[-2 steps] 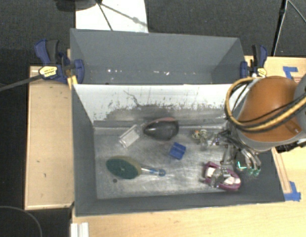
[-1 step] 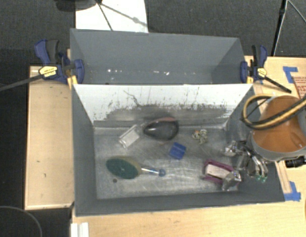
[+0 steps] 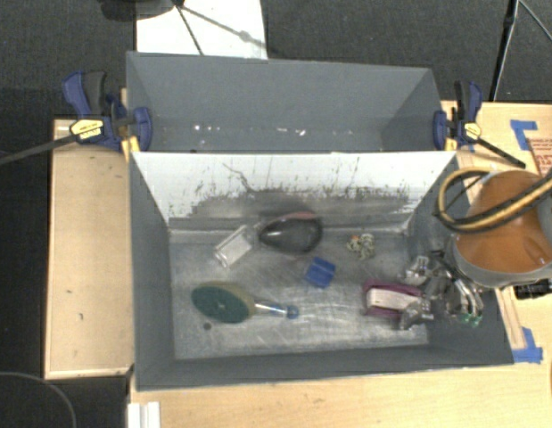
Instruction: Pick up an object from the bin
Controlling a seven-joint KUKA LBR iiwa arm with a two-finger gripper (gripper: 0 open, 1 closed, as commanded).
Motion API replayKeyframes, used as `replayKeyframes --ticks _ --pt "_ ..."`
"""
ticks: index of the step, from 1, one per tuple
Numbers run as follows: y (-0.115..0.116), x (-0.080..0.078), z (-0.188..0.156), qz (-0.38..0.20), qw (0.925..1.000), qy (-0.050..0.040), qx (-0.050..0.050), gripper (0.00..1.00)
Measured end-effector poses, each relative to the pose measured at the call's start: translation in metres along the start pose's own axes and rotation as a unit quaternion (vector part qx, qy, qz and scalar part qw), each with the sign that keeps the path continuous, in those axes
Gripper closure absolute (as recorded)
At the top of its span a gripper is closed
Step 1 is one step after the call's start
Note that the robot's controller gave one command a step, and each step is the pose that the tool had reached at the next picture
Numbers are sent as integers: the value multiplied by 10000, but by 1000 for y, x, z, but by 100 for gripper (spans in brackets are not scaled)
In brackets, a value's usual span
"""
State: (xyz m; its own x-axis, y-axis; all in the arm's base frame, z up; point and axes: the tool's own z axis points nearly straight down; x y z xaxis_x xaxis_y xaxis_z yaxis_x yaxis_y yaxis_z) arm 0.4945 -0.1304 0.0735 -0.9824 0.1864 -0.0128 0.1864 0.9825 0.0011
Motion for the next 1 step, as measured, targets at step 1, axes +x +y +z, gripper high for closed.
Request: replayKeyframes --ticks 1 --pt "39 12 -198 117 9999 18 1 100"
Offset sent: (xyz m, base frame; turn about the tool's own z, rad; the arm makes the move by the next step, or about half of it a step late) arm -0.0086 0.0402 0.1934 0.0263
